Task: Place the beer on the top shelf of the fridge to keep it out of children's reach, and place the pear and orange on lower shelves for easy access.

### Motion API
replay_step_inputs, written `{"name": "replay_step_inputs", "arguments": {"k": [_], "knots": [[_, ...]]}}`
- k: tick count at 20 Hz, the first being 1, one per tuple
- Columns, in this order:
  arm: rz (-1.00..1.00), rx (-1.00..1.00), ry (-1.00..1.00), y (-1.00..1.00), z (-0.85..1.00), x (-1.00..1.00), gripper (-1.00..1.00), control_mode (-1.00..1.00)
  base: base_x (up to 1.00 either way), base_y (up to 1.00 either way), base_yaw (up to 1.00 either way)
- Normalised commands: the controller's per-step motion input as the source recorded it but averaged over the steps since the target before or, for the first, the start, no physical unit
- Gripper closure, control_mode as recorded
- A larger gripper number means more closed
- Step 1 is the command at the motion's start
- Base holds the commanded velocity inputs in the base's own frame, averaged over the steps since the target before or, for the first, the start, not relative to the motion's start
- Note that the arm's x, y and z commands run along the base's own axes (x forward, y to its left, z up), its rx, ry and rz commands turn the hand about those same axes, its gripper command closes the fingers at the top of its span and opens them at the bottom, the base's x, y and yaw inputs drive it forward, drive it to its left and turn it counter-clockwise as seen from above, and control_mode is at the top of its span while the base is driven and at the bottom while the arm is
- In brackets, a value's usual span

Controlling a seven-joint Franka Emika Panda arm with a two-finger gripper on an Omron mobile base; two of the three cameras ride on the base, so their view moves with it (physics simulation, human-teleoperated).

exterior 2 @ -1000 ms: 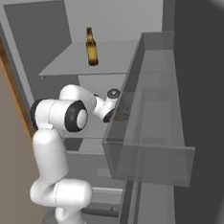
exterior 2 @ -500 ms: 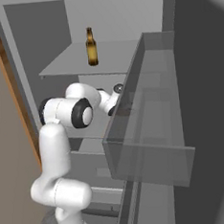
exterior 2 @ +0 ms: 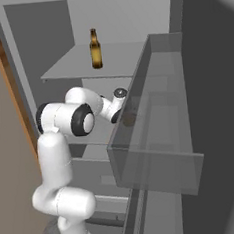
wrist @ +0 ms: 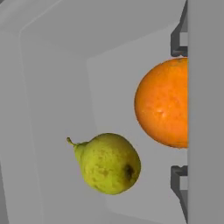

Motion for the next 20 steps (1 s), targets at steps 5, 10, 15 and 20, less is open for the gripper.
{"name": "replay_step_inputs", "arguments": {"k": [5,10,15,20], "knots": [[0.01,-0.05,0.0,0.09,0.36,-1.0,-1.0,-1.0,0.0,0.0,0.0],[0.02,-0.03,0.0,0.02,0.46,-1.0,-1.0,-1.0,0.0,0.0,0.0],[0.05,-0.07,0.0,0.28,0.19,-1.0,-1.0,-1.0,0.0,0.0,0.0],[0.04,-0.05,0.0,0.46,0.33,-1.0,-1.0,-1.0,0.0,0.0,0.0]]}}
